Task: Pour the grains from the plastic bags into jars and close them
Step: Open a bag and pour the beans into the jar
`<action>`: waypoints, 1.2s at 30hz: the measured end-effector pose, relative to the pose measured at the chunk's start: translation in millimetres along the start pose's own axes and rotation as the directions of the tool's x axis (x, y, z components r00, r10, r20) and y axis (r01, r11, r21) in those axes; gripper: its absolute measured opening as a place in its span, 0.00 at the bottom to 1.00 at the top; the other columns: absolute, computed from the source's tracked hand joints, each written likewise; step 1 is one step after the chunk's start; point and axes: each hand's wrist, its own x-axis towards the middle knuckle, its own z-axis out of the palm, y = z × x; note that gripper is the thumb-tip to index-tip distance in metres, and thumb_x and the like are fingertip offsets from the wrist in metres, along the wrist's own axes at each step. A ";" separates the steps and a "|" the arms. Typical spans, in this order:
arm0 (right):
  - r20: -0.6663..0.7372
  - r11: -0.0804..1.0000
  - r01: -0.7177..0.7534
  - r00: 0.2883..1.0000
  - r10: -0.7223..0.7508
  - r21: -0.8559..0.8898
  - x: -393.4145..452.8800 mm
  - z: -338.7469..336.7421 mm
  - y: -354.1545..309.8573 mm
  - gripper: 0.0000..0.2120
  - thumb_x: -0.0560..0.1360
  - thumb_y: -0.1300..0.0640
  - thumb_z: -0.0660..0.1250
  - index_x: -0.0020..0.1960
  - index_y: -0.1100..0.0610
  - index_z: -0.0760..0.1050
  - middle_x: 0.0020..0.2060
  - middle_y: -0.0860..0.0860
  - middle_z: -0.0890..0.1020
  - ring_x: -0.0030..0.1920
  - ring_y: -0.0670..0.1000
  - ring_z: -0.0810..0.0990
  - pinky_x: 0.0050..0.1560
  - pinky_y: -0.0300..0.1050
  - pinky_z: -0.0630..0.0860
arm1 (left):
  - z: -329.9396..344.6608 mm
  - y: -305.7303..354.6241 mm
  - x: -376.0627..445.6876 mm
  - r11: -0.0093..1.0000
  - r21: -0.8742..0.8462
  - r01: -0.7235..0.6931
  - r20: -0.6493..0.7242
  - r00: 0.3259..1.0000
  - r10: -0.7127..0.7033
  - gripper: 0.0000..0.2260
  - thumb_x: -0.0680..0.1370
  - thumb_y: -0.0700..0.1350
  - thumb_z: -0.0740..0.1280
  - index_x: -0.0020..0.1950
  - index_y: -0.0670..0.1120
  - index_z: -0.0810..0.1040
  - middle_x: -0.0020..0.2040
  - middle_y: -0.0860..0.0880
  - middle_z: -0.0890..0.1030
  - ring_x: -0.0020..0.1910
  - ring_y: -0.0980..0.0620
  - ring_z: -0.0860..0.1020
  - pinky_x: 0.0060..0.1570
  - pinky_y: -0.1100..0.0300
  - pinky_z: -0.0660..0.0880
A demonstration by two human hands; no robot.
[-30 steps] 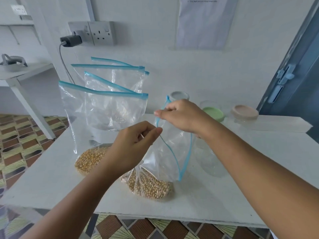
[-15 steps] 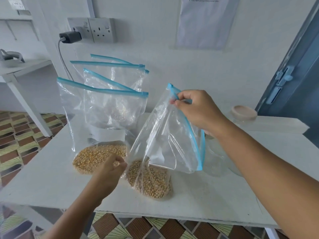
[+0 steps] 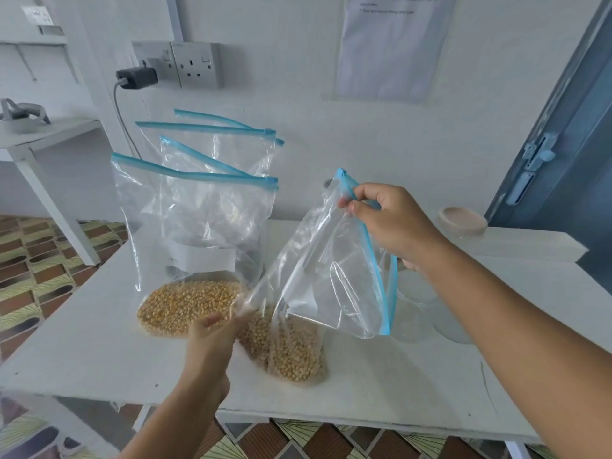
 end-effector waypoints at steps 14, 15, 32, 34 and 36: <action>-0.082 0.990 -0.042 0.995 0.054 0.137 -0.3 -16.6 9.1 0.11 0.82 0.60 0.66 0.48 0.50 0.85 0.43 0.47 0.87 0.46 0.48 0.83 0.44 0.42 0.74 | 40.6 53.3 0.4 0.925 -0.133 -0.357 0.185 0.907 0.377 0.09 0.84 0.36 0.64 0.51 0.45 0.82 0.58 0.33 0.80 0.54 0.34 0.82 0.62 0.36 0.78; -0.084 0.988 -0.049 0.995 0.062 0.147 -0.6 -16.2 11.0 0.11 0.82 0.60 0.66 0.47 0.50 0.85 0.43 0.47 0.87 0.49 0.50 0.85 0.46 0.44 0.77 | 38.2 51.2 4.5 0.931 -0.119 -0.344 0.202 0.910 0.362 0.09 0.84 0.35 0.65 0.50 0.45 0.82 0.59 0.33 0.80 0.57 0.31 0.80 0.62 0.35 0.77; -0.056 0.988 -0.065 0.996 0.073 0.137 -4.4 -19.6 15.4 0.11 0.83 0.60 0.64 0.49 0.50 0.84 0.45 0.47 0.87 0.51 0.50 0.86 0.56 0.51 0.80 | 26.9 47.4 4.8 0.893 0.096 -0.439 0.281 0.873 0.399 0.14 0.84 0.35 0.64 0.54 0.49 0.88 0.52 0.50 0.87 0.52 0.48 0.85 0.60 0.50 0.80; -0.076 0.983 -0.060 0.994 0.074 0.173 -3.3 -22.9 12.3 0.11 0.83 0.61 0.64 0.49 0.51 0.84 0.46 0.50 0.87 0.51 0.53 0.86 0.60 0.56 0.82 | 29.9 54.3 1.5 0.875 0.056 -0.481 0.268 0.852 0.451 0.14 0.84 0.34 0.64 0.54 0.49 0.88 0.52 0.49 0.87 0.48 0.49 0.84 0.57 0.51 0.81; -0.104 0.971 -0.046 0.992 0.072 0.234 -3.1 -27.2 6.6 0.11 0.83 0.63 0.64 0.49 0.55 0.84 0.43 0.50 0.86 0.46 0.50 0.86 0.58 0.54 0.84 | 32.8 61.4 -2.7 0.850 0.041 -0.526 0.271 0.824 0.497 0.15 0.83 0.34 0.64 0.52 0.50 0.88 0.50 0.49 0.87 0.45 0.51 0.82 0.53 0.53 0.79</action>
